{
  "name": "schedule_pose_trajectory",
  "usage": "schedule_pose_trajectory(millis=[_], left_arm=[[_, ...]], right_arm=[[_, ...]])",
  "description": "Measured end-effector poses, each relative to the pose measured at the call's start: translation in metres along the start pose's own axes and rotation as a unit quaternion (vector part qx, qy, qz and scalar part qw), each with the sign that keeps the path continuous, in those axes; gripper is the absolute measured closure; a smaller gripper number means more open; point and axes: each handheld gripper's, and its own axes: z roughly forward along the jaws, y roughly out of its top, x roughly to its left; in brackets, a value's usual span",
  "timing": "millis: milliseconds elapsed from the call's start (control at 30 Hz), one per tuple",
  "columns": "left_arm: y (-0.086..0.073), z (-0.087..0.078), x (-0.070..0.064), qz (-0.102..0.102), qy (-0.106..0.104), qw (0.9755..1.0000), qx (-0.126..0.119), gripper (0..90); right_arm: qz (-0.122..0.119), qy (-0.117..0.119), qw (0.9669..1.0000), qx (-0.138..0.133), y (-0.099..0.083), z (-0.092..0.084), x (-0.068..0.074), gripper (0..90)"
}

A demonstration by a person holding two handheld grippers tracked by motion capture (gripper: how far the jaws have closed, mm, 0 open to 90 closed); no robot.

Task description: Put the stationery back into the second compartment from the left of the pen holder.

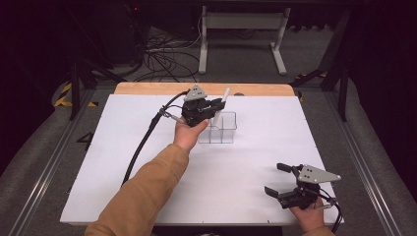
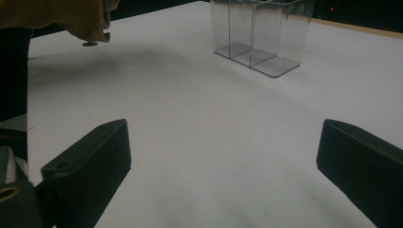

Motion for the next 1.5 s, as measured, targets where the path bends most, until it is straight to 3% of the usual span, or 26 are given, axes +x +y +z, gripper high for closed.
schedule_pose_trajectory(millis=[67,133,267,500,633,1000,1267,1500], left_arm=[[0.0,-0.002,-0.002,0.004,0.006,0.9999,0.01,75.9],[0.001,-0.004,-0.003,0.005,0.012,0.9997,0.021,61.8],[0.002,-0.017,-0.006,0.012,0.034,0.9992,0.014,47.6],[0.004,-0.04,-0.01,0.023,0.044,0.9988,0.002,36.5],[0.006,-0.051,-0.013,0.024,0.039,0.9989,-0.01,33.9],[0.008,-0.071,-0.02,0.033,0.037,0.9987,-0.012,31.4],[0.005,-0.089,-0.027,0.03,0.042,0.9986,-0.005,20.4],[0.003,-0.116,-0.033,0.024,0.039,0.9989,-0.005,15.2]], right_arm=[[0.0,0.0,1.0,-0.001,0.001,0.0,-0.001,4.7],[0.001,0.0,1.0,-0.003,0.001,0.0,-0.001,4.7],[0.004,0.002,1.0,-0.002,0.002,0.002,-0.002,4.7],[0.001,0.003,1.0,0.0,0.003,0.004,-0.002,4.7],[0.002,0.0,1.0,0.002,0.003,0.005,-0.002,4.7],[0.001,0.0,1.0,0.006,0.002,0.004,-0.001,4.5],[0.0,0.001,1.0,0.006,0.002,0.004,-0.001,4.5],[0.001,0.003,1.0,0.006,0.002,0.004,0.0,4.4]])
